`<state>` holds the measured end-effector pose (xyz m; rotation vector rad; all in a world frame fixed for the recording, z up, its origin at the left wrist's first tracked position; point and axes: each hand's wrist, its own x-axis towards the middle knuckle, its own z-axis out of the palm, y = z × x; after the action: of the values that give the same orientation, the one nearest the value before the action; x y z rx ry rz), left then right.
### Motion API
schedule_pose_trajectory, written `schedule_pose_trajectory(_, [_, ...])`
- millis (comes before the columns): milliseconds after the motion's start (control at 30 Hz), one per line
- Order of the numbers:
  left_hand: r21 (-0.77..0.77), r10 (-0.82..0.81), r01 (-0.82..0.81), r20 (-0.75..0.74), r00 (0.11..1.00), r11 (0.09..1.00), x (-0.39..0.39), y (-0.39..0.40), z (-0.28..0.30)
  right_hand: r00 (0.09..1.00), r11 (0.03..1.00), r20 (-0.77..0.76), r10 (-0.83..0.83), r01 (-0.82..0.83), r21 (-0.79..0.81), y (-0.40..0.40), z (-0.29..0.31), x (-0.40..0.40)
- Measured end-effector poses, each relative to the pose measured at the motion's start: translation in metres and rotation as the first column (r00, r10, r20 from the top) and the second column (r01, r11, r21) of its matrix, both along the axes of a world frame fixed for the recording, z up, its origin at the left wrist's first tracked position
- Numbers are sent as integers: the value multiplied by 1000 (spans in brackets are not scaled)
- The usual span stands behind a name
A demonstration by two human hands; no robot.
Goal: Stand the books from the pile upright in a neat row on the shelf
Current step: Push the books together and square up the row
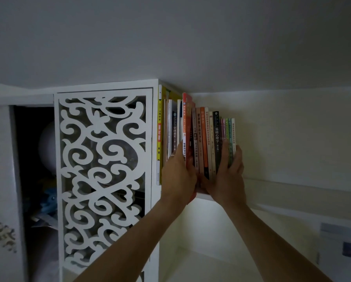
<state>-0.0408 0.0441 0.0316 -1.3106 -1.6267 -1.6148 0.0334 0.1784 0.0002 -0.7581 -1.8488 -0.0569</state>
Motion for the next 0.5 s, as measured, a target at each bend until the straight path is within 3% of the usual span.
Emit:
schedule_pose_trajectory(300, [-14,-11,11,8,1000,1000,11,-45,6,999,999,7,-32,32,7,-1,-1,1])
schedule_pose_trajectory(500, [-26,15,-16,-67,998,1000,20,-86,13,1000,1000,16,-13,13,-18,-2,-1,2])
